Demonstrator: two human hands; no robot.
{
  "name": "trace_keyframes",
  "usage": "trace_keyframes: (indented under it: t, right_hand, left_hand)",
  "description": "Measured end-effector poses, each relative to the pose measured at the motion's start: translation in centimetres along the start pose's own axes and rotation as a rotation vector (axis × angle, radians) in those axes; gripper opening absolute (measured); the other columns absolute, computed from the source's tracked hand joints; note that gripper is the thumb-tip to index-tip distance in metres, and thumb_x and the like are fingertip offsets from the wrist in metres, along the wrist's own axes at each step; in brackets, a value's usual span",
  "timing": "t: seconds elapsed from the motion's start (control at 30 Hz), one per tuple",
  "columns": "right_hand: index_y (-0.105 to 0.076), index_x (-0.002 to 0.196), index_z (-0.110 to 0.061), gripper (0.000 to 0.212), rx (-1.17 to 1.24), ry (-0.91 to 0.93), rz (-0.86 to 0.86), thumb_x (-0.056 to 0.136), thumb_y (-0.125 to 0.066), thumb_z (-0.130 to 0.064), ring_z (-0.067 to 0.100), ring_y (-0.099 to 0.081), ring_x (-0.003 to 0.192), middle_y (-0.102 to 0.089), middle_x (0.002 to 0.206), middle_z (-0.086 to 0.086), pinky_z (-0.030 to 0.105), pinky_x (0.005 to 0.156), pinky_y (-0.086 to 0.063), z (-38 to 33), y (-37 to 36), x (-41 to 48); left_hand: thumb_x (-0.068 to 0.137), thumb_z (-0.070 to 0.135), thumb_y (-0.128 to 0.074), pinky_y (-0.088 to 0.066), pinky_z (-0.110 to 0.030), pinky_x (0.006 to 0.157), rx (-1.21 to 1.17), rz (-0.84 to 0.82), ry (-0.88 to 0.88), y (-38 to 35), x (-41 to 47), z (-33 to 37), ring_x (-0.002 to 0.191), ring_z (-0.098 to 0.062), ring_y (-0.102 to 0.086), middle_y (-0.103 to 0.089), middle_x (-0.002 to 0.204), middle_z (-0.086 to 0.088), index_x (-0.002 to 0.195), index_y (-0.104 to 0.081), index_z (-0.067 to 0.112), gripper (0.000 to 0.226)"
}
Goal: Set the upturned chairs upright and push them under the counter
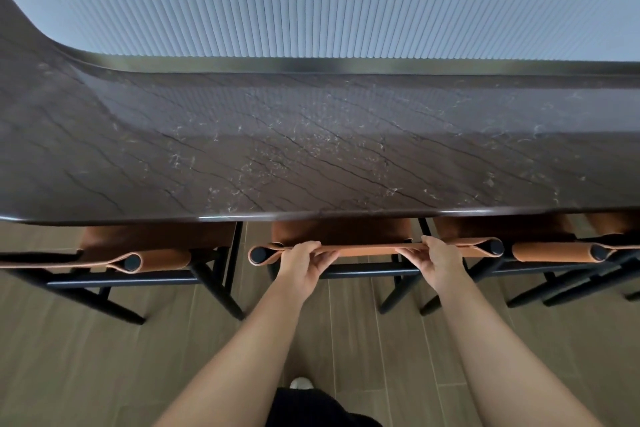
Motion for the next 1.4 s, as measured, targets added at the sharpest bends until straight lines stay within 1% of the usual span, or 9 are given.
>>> trace_keyframes:
  t: [0.2, 0.37, 0.5, 0.6, 0.83, 0.9, 0.97, 1.1, 1.4]
  right_hand:
    - [-0.053, 0.112, -0.008, 0.024, -0.083, 0.035, -0.085, 0.097, -0.059, -0.026, 0.029, -0.068, 0.091, -0.064, 0.11, 0.018, 0.041, 0.072, -0.057, 1.1, -0.1, -1.9]
    - [-0.056, 0.098, -0.018, 0.01, -0.049, 0.096, -0.129, 0.1, -0.052, -0.027, 0.027, -0.064, 0.106, -0.061, 0.119, 0.009, 0.042, 0.08, -0.055, 3.0, -0.3, -6.0]
    - [-0.05, 0.127, -0.016, 0.029, -0.106, 0.169, -0.231, 0.102, -0.049, -0.029, 0.024, -0.065, 0.108, -0.065, 0.12, 0.005, 0.04, 0.085, -0.056, 5.8, -1.3, -10.0]
    - [-0.043, 0.137, -0.019, 0.036, -0.144, 0.24, -0.301, 0.102, -0.047, -0.029, 0.024, -0.067, 0.107, -0.067, 0.118, 0.005, 0.043, 0.094, -0.053, 8.4, -2.5, -13.3]
    - [-0.045, 0.131, -0.023, 0.03, -0.273, 0.342, -0.488, 0.102, -0.047, -0.031, 0.015, -0.072, 0.096, -0.072, 0.114, 0.004, 0.032, 0.075, -0.055, 16.0, -7.1, -22.5]
    - [-0.046, 0.133, -0.021, 0.034, -0.314, 0.367, -0.537, 0.102, -0.047, -0.033, 0.016, -0.071, 0.099, -0.071, 0.116, 0.004, 0.033, 0.079, -0.057, 19.0, -8.6, -25.6]
    - [-0.049, 0.134, -0.022, 0.035, -0.369, 0.388, -0.596, 0.102, -0.046, -0.035, 0.018, -0.07, 0.103, -0.071, 0.117, 0.003, 0.035, 0.086, -0.057, 22.0, -10.5, -28.5]
    - [-0.057, 0.117, -0.034, 0.02, -0.412, 0.418, -0.694, 0.099, -0.05, -0.039, 0.014, -0.071, 0.1, -0.073, 0.111, -0.005, 0.026, 0.076, -0.059, 27.6, -14.1, -33.7]
    - [-0.064, 0.114, -0.03, 0.02, -0.525, 0.364, -0.86, 0.097, -0.057, -0.036, 0.018, -0.072, 0.098, -0.074, 0.108, 0.0, 0.032, 0.08, -0.058, 38.6, -22.5, -41.5]
  left_hand:
    - [0.09, 0.002, -0.062, -0.056, -0.043, 0.076, 0.024, -0.059, 0.007, 0.4, -1.4, 0.3, 0.104, -0.034, -0.063, -0.056, 0.123, -0.022, 0.111, -0.054, 0.001, 0.022]
    - [0.093, 0.007, -0.058, -0.052, -0.044, 0.087, -0.009, -0.045, -0.033, 3.0, -3.2, 1.2, 0.11, -0.032, -0.062, -0.058, 0.128, -0.019, 0.113, -0.057, 0.003, 0.021]
    - [0.094, 0.015, -0.056, -0.054, -0.041, 0.082, -0.009, -0.13, -0.072, 4.6, -5.9, 2.4, 0.108, -0.03, -0.064, -0.059, 0.128, -0.018, 0.13, -0.051, 0.001, 0.038]
    - [0.095, 0.015, -0.053, -0.053, -0.043, 0.089, 0.009, -0.206, -0.152, 6.5, -8.4, 3.9, 0.11, -0.03, -0.064, -0.063, 0.126, -0.016, 0.121, -0.056, 0.005, 0.029]
    - [0.097, 0.018, -0.051, -0.052, -0.04, 0.092, 0.114, -0.276, -0.355, 15.4, -15.5, 9.2, 0.109, -0.024, -0.066, -0.068, 0.119, -0.007, 0.131, -0.05, 0.011, 0.034]
    - [0.098, 0.017, -0.048, -0.049, -0.042, 0.097, 0.124, -0.258, -0.411, 19.6, -17.7, 10.7, 0.111, -0.025, -0.064, -0.066, 0.122, -0.008, 0.132, -0.049, 0.011, 0.035]
    - [0.098, 0.014, -0.047, -0.049, -0.042, 0.097, 0.114, -0.211, -0.477, 24.2, -19.8, 12.4, 0.111, -0.025, -0.064, -0.066, 0.122, -0.01, 0.131, -0.051, 0.01, 0.033]
    - [0.097, 0.01, -0.05, -0.053, -0.036, 0.087, 0.1, -0.088, -0.61, 33.6, -23.6, 16.5, 0.105, -0.023, -0.068, -0.071, 0.113, -0.009, 0.121, -0.059, 0.012, 0.025]
    - [0.096, 0.008, -0.051, -0.052, -0.034, 0.085, -0.023, 0.15, -0.824, 50.7, -31.2, 23.9, 0.103, -0.024, -0.069, -0.073, 0.108, -0.007, 0.116, -0.06, 0.013, 0.023]
Point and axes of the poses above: each hand's wrist, its own x-axis towards the middle knuckle, its own y-axis out of the back of the hand, z = x × y, the point moved 9 cm from there along x, towards the middle knuckle
